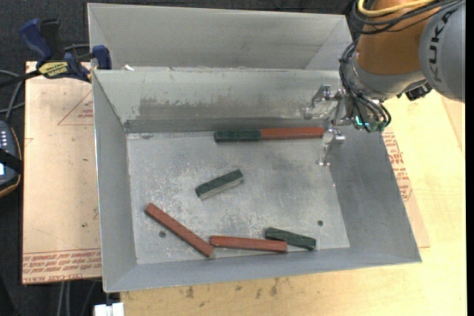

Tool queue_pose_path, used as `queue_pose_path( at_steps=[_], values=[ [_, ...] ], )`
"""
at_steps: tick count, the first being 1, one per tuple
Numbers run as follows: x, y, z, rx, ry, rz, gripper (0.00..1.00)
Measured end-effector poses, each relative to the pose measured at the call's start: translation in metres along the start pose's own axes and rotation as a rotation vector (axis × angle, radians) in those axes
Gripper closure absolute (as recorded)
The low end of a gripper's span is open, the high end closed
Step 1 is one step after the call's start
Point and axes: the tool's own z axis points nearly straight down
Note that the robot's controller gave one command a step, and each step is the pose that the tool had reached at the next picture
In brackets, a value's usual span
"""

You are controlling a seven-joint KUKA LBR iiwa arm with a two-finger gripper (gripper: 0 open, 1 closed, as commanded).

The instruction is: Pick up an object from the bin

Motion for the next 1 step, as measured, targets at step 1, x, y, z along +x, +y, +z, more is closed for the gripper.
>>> queue_pose_path(
  at_steps=[1],
  values=[
    [-0.0018,0.0002,-0.0045,0.001,-0.007,-0.002,0.00]
  ],
)
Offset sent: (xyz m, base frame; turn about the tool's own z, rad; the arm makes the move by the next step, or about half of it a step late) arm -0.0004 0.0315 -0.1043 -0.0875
